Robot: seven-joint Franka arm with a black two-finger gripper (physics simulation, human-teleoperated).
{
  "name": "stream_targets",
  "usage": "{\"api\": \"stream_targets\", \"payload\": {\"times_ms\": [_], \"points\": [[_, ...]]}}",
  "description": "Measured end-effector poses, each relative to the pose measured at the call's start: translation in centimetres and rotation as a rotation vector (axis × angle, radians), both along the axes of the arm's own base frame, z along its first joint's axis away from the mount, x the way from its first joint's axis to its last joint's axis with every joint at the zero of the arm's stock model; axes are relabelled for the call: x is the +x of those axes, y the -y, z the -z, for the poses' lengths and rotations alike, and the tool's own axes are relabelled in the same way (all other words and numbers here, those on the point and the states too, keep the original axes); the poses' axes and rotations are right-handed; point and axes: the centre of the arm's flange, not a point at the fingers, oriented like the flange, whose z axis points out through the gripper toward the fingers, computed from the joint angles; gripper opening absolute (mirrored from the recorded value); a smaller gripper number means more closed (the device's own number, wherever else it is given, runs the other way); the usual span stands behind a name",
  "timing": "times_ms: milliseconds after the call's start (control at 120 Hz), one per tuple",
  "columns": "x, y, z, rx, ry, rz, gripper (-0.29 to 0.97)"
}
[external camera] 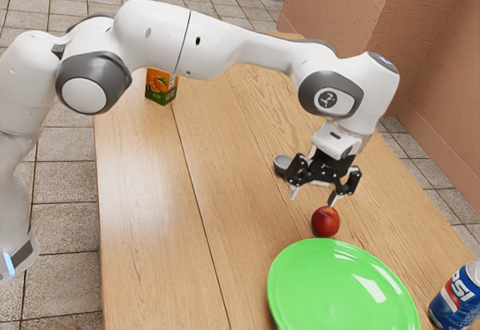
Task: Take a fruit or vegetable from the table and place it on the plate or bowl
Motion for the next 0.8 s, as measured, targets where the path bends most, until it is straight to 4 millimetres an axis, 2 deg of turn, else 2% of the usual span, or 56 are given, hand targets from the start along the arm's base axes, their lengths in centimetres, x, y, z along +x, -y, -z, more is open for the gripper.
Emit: {"api": "stream_targets", "payload": {"times_ms": [142,408,542,800], "points": [[0.3,-1.2,0.0,0.005,-0.003,-0.014,0.68],[0.0,-1.0,0.1,0.004,-0.015,-0.004,0.68],[0.5,-2.2,-0.2,0.0,-0.005,-0.021,0.68],[0.8,-1.4,-0.6,-0.016,0.035,-0.023,0.68]]}}
